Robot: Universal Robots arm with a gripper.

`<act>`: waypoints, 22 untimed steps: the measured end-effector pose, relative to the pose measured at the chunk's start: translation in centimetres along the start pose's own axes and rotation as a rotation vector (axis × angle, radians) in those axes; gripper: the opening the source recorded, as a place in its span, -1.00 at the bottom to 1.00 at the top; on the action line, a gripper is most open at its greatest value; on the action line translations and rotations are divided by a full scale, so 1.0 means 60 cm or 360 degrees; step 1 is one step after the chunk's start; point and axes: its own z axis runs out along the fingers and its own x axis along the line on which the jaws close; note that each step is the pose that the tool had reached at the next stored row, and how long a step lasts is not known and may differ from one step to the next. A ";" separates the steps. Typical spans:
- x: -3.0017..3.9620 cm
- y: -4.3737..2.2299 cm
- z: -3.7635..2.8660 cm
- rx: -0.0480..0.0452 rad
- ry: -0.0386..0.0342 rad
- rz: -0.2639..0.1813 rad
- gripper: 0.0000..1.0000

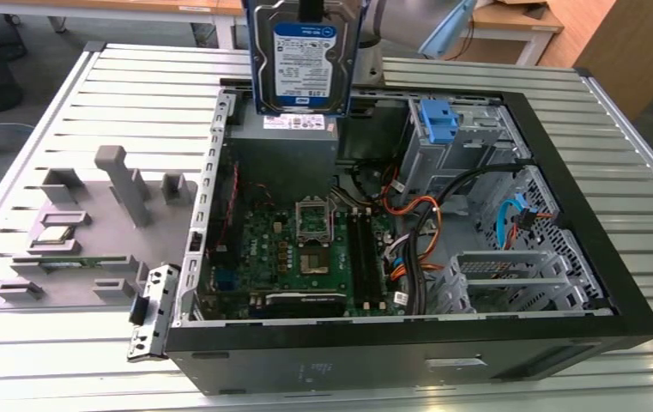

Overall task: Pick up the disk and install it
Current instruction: 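Pick up the disk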

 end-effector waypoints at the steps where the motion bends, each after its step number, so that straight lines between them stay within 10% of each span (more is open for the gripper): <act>1: 0.004 0.000 0.000 0.0000 0.0000 0.0000 -0.30; 22: 0.100 -0.004 -0.010 0.0000 0.0014 0.0001 -0.30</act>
